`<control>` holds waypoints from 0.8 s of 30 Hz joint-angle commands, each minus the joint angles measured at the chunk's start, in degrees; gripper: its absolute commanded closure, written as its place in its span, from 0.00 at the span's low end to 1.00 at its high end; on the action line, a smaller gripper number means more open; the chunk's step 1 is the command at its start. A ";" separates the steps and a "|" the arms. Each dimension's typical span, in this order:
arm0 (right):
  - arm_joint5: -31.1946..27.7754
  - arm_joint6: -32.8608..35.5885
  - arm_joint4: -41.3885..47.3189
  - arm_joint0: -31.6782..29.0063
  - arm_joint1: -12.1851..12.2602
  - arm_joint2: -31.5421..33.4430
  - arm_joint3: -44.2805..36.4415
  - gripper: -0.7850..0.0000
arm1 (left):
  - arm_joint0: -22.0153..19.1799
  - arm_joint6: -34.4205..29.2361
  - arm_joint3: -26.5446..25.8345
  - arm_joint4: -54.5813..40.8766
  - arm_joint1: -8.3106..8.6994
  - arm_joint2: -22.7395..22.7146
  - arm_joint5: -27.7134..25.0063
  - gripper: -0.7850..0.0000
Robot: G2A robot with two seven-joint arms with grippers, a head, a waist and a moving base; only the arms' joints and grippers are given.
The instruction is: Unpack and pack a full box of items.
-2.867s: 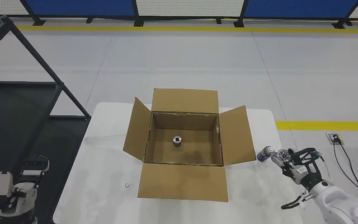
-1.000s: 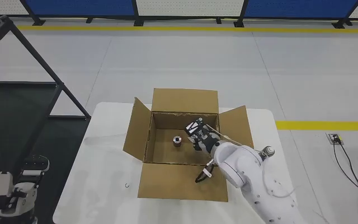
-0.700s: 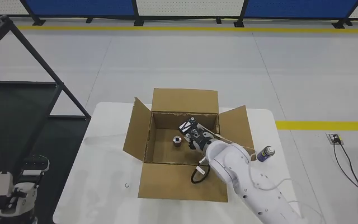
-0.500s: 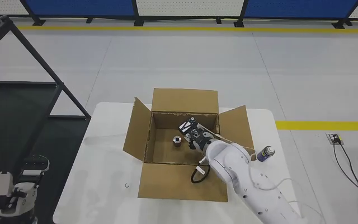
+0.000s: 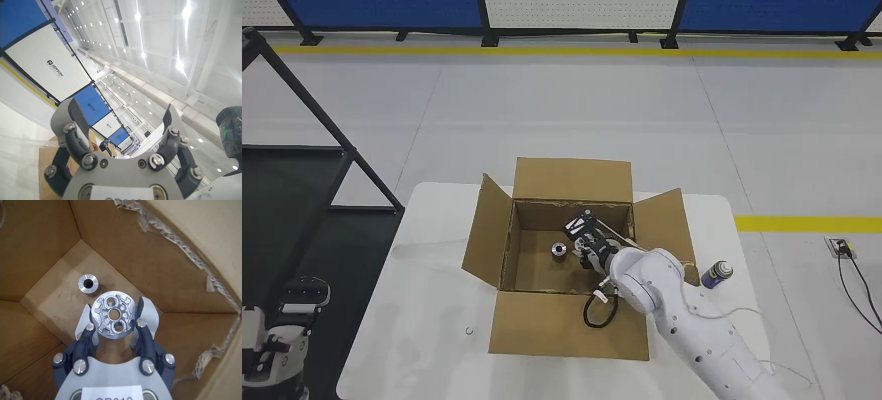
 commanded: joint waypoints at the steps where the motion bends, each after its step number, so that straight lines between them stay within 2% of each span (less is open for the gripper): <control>1: 0.21 -0.08 0.50 1.67 -0.88 -1.35 2.91 1.00 | 0.00 0.00 0.00 0.00 0.00 0.00 0.00 0.00; 6: 2.82 -0.38 0.96 4.94 -3.25 -4.41 9.01 1.00 | 0.00 0.00 0.00 0.00 0.00 0.00 0.00 0.00; 18: 1.71 -2.89 1.98 8.05 -6.52 -6.82 17.97 1.00 | 0.00 0.00 0.00 0.00 0.00 0.00 0.00 0.00; 19: 1.52 -3.12 1.97 8.10 -6.62 -6.73 18.35 0.92 | 0.00 0.00 0.00 0.00 0.00 0.00 0.00 0.00; 21: 1.32 -3.45 1.73 8.16 -6.78 -6.55 18.94 0.67 | 0.00 0.00 0.00 0.00 0.00 0.00 0.00 0.00; 23: 1.14 -3.65 1.51 8.09 -6.91 -6.37 19.26 0.51 | 0.00 0.00 0.00 0.00 0.00 0.00 0.00 0.00; 24: 1.06 -3.70 1.38 8.06 -6.96 -6.24 19.37 0.22 | 0.00 0.00 0.00 0.00 0.00 0.00 0.00 0.00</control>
